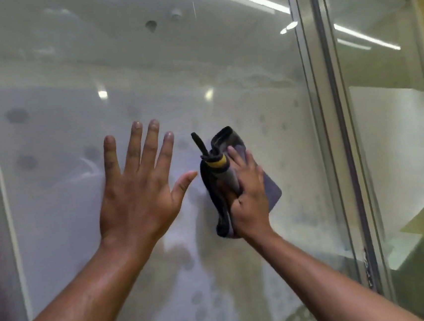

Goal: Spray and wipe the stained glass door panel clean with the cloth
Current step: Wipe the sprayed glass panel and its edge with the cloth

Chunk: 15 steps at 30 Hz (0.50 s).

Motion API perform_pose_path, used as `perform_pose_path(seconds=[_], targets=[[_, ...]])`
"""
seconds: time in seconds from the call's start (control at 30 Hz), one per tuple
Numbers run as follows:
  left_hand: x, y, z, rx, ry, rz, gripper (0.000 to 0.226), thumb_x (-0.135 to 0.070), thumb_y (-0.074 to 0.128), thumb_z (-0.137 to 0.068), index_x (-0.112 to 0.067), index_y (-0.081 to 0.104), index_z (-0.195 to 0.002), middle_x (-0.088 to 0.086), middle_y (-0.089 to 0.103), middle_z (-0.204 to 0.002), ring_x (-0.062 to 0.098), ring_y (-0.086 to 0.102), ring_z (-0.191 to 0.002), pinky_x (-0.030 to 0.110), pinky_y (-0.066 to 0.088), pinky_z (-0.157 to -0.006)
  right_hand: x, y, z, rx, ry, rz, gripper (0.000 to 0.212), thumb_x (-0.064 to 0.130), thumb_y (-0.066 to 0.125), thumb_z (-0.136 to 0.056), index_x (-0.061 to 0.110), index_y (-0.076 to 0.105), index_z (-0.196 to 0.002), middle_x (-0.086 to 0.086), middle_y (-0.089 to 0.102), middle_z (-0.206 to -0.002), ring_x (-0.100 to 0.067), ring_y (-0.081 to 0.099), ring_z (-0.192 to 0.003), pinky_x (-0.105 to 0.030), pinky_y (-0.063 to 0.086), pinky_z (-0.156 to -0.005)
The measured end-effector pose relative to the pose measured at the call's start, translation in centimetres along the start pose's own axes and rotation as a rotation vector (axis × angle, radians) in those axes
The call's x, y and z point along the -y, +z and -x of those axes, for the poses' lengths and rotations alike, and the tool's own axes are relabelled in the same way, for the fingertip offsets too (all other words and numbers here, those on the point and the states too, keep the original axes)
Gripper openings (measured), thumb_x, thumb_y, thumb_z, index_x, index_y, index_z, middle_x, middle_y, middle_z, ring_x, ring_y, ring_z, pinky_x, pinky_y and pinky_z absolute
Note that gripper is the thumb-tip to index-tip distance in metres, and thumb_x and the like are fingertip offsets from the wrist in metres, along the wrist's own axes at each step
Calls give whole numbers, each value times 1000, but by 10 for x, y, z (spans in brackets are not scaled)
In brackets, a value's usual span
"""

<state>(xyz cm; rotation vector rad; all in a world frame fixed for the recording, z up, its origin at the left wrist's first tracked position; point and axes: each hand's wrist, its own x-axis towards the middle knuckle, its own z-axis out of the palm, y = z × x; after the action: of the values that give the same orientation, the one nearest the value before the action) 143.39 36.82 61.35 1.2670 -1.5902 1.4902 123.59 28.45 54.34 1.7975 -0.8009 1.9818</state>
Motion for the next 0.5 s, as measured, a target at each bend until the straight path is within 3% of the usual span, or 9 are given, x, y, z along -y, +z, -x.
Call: perform_pose_path(seconds=[0.07,0.13,0.2,0.23,0.3,0.37,0.43,0.5], targets=[[0,-4,-2,0,-19,60,87,-71,2,-110,-18,20,-176,15,16,-186,35,16,-173,67,7,-138,-26,-26,-34,-54,128,23,85,-5,56,-93,53,36,-152,19,33,-165,-20,22,-162,-43,10,-133],[1,-12,-2,25,-35,124,86,-72,2,-110,-21,20,-177,11,15,-186,31,15,-173,64,6,-139,-41,-46,-78,-218,470,46,65,5,57,-100,31,42,-157,1,35,-169,-36,35,-155,-51,25,-128],[3,-20,-1,65,-36,188,86,-72,6,-109,-23,19,-177,6,9,-187,26,8,-174,59,1,-140,-28,-43,-111,-326,728,17,58,30,56,-107,18,40,-161,-13,34,-170,-38,31,-157,-49,20,-128],[6,-25,0,77,-35,214,86,-72,8,-108,-23,19,-177,5,7,-188,24,4,-175,57,-1,-141,-12,-30,-118,-328,733,13,60,35,56,-107,18,39,-161,-15,32,-170,-37,26,-159,-48,16,-130],[16,-34,4,47,-33,197,85,-71,13,-109,-20,24,-176,7,11,-187,26,6,-174,59,3,-140,30,-2,-114,-245,485,-3,63,24,58,-100,23,41,-160,-10,32,-172,-36,21,-161,-50,10,-131],[33,-43,13,-24,-60,91,84,-69,15,-111,-16,28,-175,12,18,-186,31,12,-174,64,7,-139,58,16,-94,-18,67,10,76,11,56,-85,27,45,-158,2,35,-171,-31,17,-163,-48,2,-130],[59,-50,28,-62,-134,3,84,-69,14,-112,-14,26,-174,14,17,-185,33,12,-174,66,5,-137,54,10,-96,190,-245,93,73,14,57,-88,29,45,-158,6,36,-171,-27,16,-163,-48,4,-130],[85,-56,47,-40,-203,-54,86,-70,14,-111,-12,24,-175,15,13,-186,34,10,-174,67,3,-136,32,-5,-118,186,-278,112,67,13,57,-91,24,48,-156,1,39,-169,-30,22,-162,-52,14,-130]])
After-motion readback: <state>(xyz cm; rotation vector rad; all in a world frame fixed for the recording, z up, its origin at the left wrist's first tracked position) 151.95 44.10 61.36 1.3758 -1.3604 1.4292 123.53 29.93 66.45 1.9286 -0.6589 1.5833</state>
